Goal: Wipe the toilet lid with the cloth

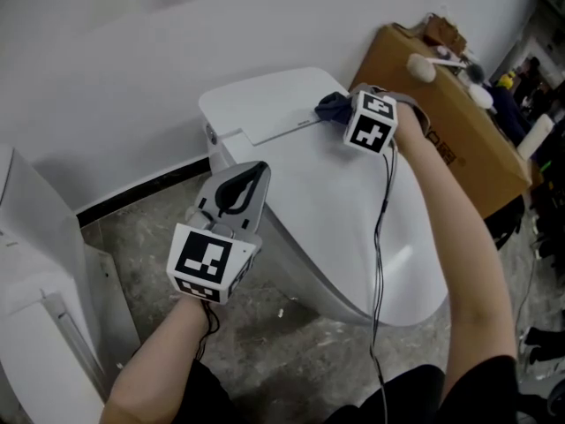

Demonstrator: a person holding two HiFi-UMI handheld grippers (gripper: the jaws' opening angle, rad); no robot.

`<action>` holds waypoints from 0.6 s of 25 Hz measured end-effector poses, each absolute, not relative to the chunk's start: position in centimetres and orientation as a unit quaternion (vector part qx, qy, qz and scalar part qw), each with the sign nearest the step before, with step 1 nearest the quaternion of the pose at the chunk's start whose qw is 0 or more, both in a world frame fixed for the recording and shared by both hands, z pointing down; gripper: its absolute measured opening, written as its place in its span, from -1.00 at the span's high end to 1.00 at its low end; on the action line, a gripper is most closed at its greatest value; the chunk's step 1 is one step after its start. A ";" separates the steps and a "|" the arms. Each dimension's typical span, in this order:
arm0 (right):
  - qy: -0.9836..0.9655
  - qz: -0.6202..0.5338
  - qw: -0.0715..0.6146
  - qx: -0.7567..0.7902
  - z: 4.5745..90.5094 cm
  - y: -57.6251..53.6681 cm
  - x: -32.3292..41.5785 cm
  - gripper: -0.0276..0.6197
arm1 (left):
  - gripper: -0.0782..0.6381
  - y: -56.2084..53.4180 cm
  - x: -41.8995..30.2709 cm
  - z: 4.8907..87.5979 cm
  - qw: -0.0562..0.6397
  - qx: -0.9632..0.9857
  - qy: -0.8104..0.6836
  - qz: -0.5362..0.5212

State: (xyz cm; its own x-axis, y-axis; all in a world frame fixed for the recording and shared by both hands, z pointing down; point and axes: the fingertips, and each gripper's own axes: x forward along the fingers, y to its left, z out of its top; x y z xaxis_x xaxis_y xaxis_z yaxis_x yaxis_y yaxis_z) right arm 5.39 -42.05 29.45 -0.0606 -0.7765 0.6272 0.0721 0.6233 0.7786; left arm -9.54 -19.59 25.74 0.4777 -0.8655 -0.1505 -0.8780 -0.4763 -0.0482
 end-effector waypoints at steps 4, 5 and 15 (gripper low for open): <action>-0.638 -0.325 0.640 0.280 31.2 -43.9 5.9 0.71 | 0.75 -19.5 -9.8 26.0 0.058 -0.858 0.509 0.045; -0.637 -0.323 0.643 0.276 31.5 -44.1 5.8 0.71 | 0.75 -19.5 -9.9 25.9 0.060 -0.858 0.509 0.044; -0.646 -0.294 0.667 0.229 33.9 -42.7 5.9 0.71 | 0.75 -20.0 -10.1 26.4 0.050 -0.858 0.510 0.045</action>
State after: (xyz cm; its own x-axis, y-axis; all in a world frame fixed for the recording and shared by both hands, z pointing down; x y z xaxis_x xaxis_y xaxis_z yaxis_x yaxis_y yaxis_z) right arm 5.92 -42.68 33.94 -0.0066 -0.6870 0.7267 0.0959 0.7229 0.6843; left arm -10.13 -20.03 26.37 0.4763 -0.8699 -0.1280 -0.8789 -0.4755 -0.0393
